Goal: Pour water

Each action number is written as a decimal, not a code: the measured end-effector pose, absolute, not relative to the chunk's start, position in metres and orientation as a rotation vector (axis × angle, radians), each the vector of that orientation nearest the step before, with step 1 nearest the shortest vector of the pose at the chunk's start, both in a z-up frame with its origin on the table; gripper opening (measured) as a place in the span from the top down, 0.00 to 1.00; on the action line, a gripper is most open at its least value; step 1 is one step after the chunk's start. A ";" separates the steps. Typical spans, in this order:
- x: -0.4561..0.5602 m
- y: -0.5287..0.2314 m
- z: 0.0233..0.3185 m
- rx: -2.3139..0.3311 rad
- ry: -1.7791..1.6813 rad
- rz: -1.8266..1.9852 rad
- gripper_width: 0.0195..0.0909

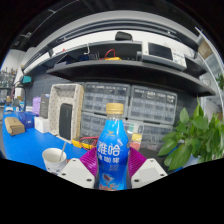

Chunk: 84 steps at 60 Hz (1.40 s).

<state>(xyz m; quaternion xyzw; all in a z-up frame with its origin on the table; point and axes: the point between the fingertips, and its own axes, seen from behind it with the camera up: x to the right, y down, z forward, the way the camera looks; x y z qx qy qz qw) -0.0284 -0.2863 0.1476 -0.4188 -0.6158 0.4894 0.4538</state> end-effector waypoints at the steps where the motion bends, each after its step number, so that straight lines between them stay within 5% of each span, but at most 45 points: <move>1: -0.024 -0.295 0.143 -1.051 -1.499 1.201 0.76; 13: -0.027 -0.285 0.104 -1.108 -1.519 1.237 0.75; 26: -0.028 -0.277 0.107 -1.145 -1.445 1.298 0.70; 36: -0.026 -0.277 0.104 -1.153 -1.458 1.281 0.52; 42: -0.017 -0.278 0.097 -1.212 -1.477 1.262 0.18; 45: -0.010 -0.278 0.095 -1.231 -1.476 1.252 0.12; 66: 0.060 -0.256 0.083 -1.381 -1.420 1.170 0.11; 84: 0.102 -0.223 0.108 -1.430 -1.317 1.153 0.11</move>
